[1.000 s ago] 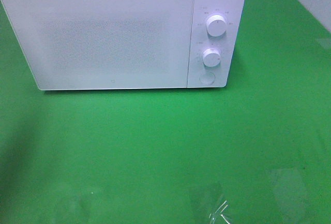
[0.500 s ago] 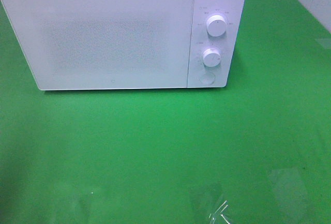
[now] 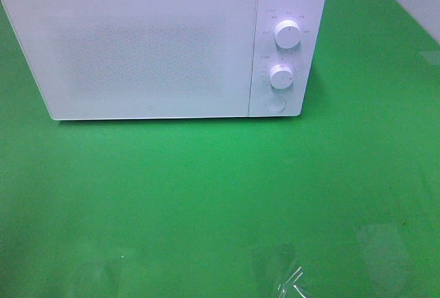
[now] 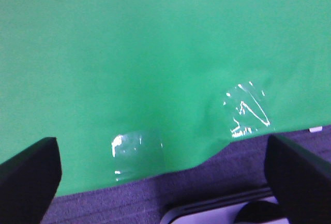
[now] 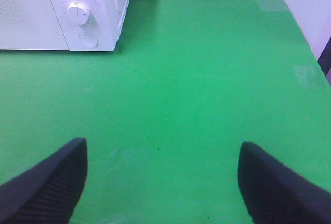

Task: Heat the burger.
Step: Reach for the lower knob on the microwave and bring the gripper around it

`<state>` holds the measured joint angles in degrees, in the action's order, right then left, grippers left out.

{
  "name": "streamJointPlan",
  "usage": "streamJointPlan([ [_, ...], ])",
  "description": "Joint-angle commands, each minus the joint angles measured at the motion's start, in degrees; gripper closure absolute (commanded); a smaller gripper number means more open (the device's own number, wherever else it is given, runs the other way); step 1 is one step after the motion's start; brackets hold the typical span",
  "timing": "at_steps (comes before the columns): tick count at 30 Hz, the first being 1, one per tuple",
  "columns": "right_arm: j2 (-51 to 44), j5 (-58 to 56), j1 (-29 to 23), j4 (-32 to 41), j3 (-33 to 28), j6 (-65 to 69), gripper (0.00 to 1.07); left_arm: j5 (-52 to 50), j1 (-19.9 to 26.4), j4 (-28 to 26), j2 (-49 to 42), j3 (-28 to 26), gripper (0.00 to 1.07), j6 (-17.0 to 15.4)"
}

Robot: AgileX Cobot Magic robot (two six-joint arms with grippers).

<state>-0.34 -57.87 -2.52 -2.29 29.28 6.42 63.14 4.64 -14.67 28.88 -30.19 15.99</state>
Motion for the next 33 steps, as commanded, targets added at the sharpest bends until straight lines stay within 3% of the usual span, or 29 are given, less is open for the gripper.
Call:
streamJointPlan([
  [1,-1.4,0.6,0.3,0.1,-0.3,-0.5,0.32,-2.9,0.2,-0.1,-3.8,1.1,0.07,0.4],
  [27,-1.4,0.6,0.3,0.1,-0.3,-0.5,0.32,-2.9,0.2,1.7,-30.9,1.1,0.07,0.3],
  [33,-1.4,0.6,0.3,0.1,-0.3,-0.5,0.32,-2.9,0.2,1.8,-30.1,1.1,0.07,0.3],
])
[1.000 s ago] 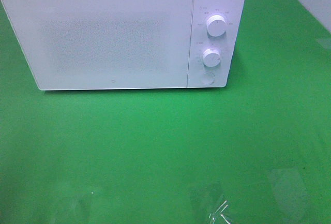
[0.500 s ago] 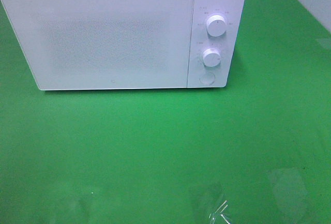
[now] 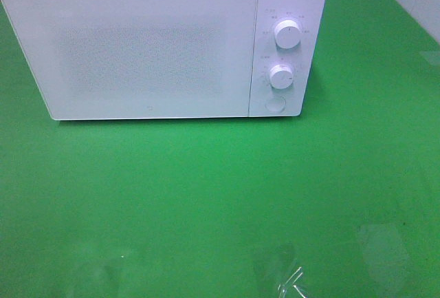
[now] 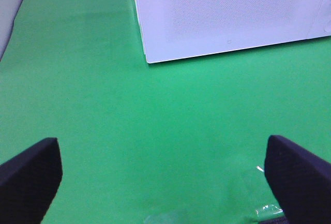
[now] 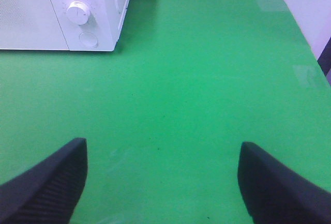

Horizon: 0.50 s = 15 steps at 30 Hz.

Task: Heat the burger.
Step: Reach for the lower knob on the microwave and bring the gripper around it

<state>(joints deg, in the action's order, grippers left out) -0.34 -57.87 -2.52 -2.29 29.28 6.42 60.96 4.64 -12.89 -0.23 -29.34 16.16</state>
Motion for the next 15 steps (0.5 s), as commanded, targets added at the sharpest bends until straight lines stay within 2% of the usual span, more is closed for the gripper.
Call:
streamJointPlan([
  [1,-1.4,0.6,0.3,0.1,-0.3,-0.5,0.32,-0.7,0.2,0.1,-1.0,0.3,0.07,0.1],
  [15,-1.4,0.6,0.3,0.1,-0.3,-0.5,0.32,-0.6,0.2,0.0,-1.2,0.3,0.07,0.5],
])
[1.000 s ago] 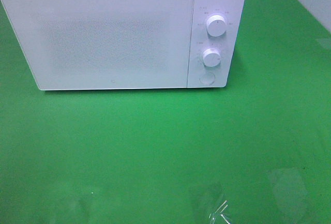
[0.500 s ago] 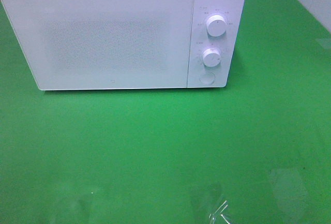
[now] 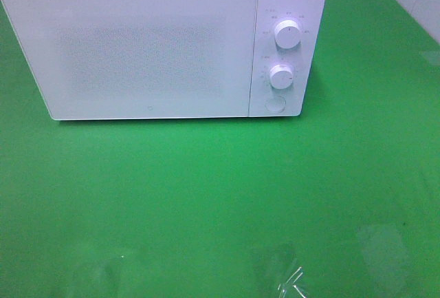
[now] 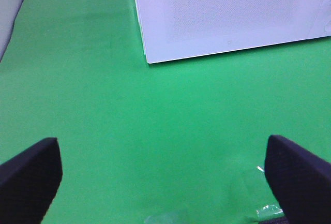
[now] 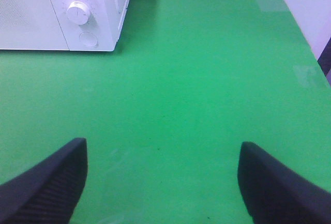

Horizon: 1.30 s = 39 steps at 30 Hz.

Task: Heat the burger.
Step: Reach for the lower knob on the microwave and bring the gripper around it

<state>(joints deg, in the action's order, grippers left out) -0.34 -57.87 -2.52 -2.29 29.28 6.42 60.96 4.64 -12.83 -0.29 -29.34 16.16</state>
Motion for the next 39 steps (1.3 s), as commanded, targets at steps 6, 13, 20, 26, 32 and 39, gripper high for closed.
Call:
streamJointPlan([
  [6,-1.4,0.6,0.3,0.1,-0.3,-0.5,0.32,-0.6,0.2,-0.2,-1.2,0.3,0.07,0.7],
  [13,-1.4,0.6,0.3,0.1,-0.3,-0.5,0.32,-0.9,0.2,2.7,-1.2,0.3,0.07,-2.7],
  [20,-1.4,0.6,0.3,0.1,-0.3,-0.5,0.32,-1.1,0.2,5.3,-1.2,0.4,0.07,-6.4],
  [26,-1.4,0.6,0.3,0.1,-0.3,-0.5,0.32,-1.1,0.2,5.0,-1.2,0.4,0.07,-6.4],
  [32,-1.1,0.6,0.2,0.1,-0.3,-0.5,0.32,-1.1,0.2,5.0,-1.2,0.4,0.07,-6.4],
  [39,4.2,2.3,0.2,0.2,0.9,-0.3,0.32,-1.1,0.2,5.1,-1.1,0.4,0.07,-6.4],
])
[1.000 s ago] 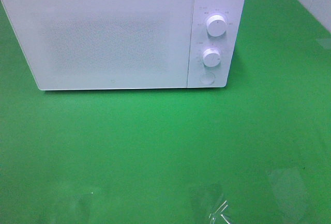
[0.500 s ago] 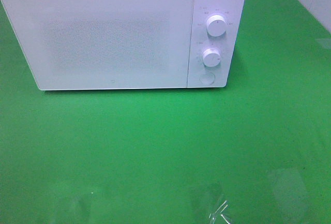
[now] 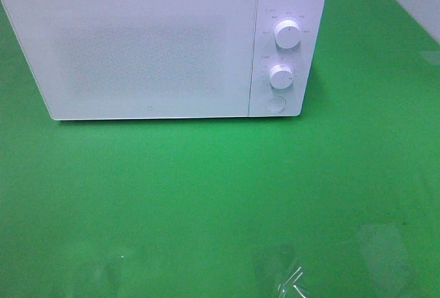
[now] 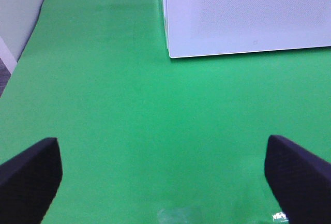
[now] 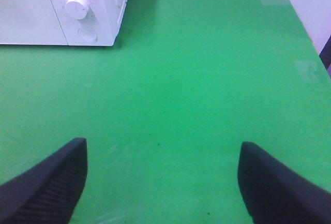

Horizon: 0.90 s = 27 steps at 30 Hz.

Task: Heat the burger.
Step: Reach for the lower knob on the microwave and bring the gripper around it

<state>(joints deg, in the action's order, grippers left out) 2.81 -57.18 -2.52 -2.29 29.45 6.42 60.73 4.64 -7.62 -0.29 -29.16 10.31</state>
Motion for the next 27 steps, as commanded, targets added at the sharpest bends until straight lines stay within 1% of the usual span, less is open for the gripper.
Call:
streamJointPlan([
  [1,1.0,1.7,0.2,0.2,0.7,-0.3,0.32,-0.9,0.2,-0.1,-1.1,0.2,0.07,-0.5],
  [5,5.2,6.0,0.2,0.2,1.0,-0.2,0.32,-0.9,0.2,-0.1,-1.1,0.2,0.07,-0.5],
  [6,5.2,6.0,0.2,0.2,1.0,-0.2,0.32,-0.9,0.2,-0.1,-1.1,0.2,0.07,-0.5],
  [7,6.3,8.9,0.2,0.7,0.8,-0.2,0.32,-0.9,0.2,-0.1,-1.1,0.2,0.07,-0.5],
  [10,6.8,10.4,0.2,1.1,0.5,-0.2,0.32,-0.9,0.2,-0.1,-1.1,0.2,0.07,-0.5],
  [11,8.1,14.2,0.2,1.7,-0.3,-0.2,0.32,-0.9,0.2,-0.1,-1.1,0.2,0.07,-0.5],
  [12,8.1,14.2,0.2,1.7,-0.3,-0.2,0.32,-0.9,0.2,-0.1,-1.1,0.2,0.07,-0.5],
  [14,11.3,20.1,0.2,2.6,-2.3,-0.2,0.32,-0.9,0.2,-0.1,-1.1,0.2,0.07,-0.5],
  [16,11.3,20.1,0.2,2.6,-2.3,-0.2,0.32,-0.9,0.2,-0.1,-1.1,0.2,0.07,-0.5],
  [18,13.9,25.1,0.2,2.7,-4.2,-0.2,0.32,-0.9,0.2,-0.1,-1.1,0.2,0.07,-0.5],
  [19,13.9,25.1,0.2,2.7,-4.2,-0.2,0.32,-0.9,0.2,-0.1,-1.1,0.2,0.07,-0.5],
  [20,15.2,28.2,0.2,2.7,-5.5,-0.2,0.32,-0.9,0.2,-0.1,-1.1,0.2,0.07,-0.5],
  [23,16.4,30.9,0.2,3.0,-6.5,-0.2,0.32,-0.9,0.2,-0.1,-1.1,0.2,0.07,-0.5],
  [25,18.0,35.1,0.2,3.0,-7.9,-0.2,0.32,-0.9,0.2,-0.1,-1.1,0.2,0.07,-0.5],
  [26,18.0,35.1,0.2,3.0,-7.9,-0.2,0.32,-0.9,0.2,-0.1,-1.1,0.2,0.07,-0.5],
  [27,19.2,38.3,0.2,3.0,-8.8,-0.2,0.32,-0.9,0.2,-0.1,-1.1,0.2,0.07,-0.5],
])
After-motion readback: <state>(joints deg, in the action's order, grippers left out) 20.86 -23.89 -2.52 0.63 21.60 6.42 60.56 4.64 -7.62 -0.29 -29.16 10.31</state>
